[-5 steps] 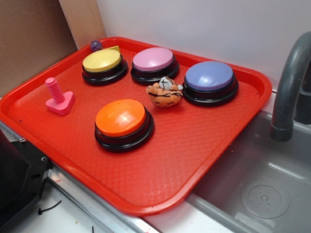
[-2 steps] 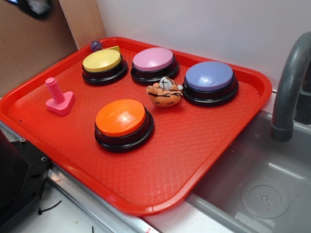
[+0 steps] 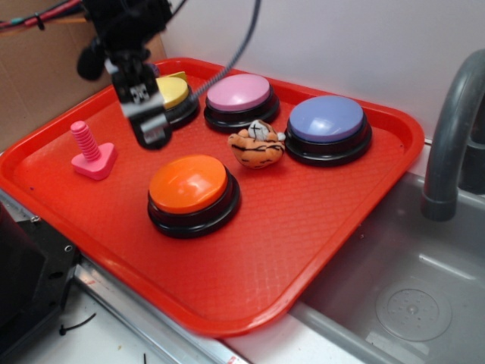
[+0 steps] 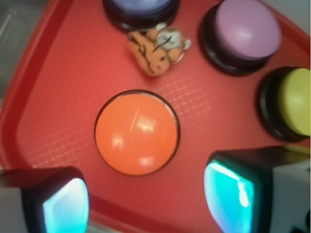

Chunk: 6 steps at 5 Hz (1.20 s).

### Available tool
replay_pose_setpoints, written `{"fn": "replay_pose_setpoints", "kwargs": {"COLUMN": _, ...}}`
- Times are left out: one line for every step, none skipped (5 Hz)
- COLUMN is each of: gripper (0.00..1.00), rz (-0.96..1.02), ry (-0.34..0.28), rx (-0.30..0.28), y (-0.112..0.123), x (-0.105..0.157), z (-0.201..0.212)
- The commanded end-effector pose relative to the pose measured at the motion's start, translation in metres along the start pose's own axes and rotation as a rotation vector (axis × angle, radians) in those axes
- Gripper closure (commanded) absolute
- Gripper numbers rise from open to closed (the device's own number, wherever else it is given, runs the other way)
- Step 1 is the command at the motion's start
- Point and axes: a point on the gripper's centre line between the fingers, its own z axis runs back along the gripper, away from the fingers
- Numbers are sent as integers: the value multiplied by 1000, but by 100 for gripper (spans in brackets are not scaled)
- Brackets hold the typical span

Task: Push the orange button.

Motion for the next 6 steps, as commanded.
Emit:
{"fn": "replay_pose_setpoints", "kwargs": {"gripper": 0, "rz": -48, "ry": -33, "rx": -62, "y": -9, "x": 8, "z": -35}}
{"fn": "replay_pose_setpoints", "kwargs": {"gripper": 0, "rz": -68, "ry": -21, "rx": -86, "y": -18, "x": 15, "z": -56}}
{"fn": "replay_pose_setpoints", "kwargs": {"gripper": 0, "rz": -74, "ry": 3, "rx": -86, "y": -19, "x": 24, "z": -64}}
{"fn": "replay_pose_setpoints", "kwargs": {"gripper": 0, "rz": -65, "ry": 42, "rx": -60, "y": -10, "x": 23, "z": -60}}
{"fn": "replay_pose_setpoints", "kwargs": {"gripper": 0, "rz": -71, "ry": 35, "rx": -36, "y": -1, "x": 27, "z": -23}}
{"fn": "replay_pose_setpoints", "kwargs": {"gripper": 0, "rz": -41, "ry": -54, "rx": 41, "y": 1, "x": 31, "z": 6}}
